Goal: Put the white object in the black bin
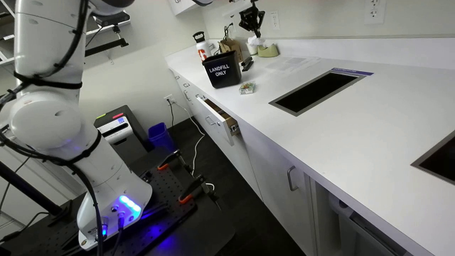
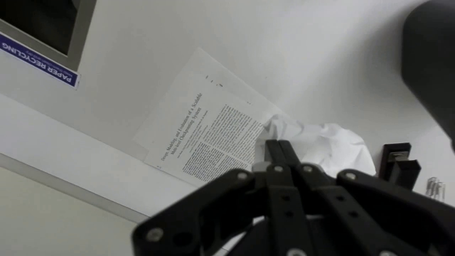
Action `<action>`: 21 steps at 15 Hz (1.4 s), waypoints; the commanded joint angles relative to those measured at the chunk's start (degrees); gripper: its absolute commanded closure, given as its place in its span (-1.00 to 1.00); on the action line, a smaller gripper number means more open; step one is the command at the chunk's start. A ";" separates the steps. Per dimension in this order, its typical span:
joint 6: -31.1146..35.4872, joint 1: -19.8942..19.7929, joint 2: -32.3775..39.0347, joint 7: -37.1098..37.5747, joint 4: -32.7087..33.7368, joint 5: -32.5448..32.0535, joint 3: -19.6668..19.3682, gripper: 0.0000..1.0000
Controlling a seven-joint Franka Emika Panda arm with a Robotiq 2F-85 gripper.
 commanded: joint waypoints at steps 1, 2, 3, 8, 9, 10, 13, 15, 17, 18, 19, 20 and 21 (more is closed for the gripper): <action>-3.87 -1.26 -12.59 -5.85 -13.29 1.78 2.76 0.99; -4.64 -1.70 -15.14 -8.15 -15.68 2.67 3.68 0.99; -5.29 -2.23 -17.73 -11.08 -18.12 4.03 4.77 0.99; -10.22 -3.22 -28.18 -25.43 -28.05 11.69 7.50 0.99; -11.63 -2.92 -29.02 -28.19 -28.65 12.86 7.52 0.99; -12.54 -2.34 -29.22 -30.87 -29.03 13.42 7.51 0.99; -13.77 -0.89 -29.17 -36.80 -29.77 12.60 7.55 0.99; -11.55 0.08 -28.00 -38.63 -29.92 11.35 7.74 0.99; -5.77 0.88 -26.80 -38.89 -30.40 10.87 7.72 0.99; -2.59 1.20 -25.78 -38.58 -30.23 10.83 7.75 0.99; 0.47 1.38 -24.94 -38.62 -30.19 11.09 7.86 0.99; 3.92 1.64 -23.92 -37.81 -30.02 10.86 7.87 0.99; 8.22 1.94 -22.77 -36.72 -29.89 10.40 7.83 0.99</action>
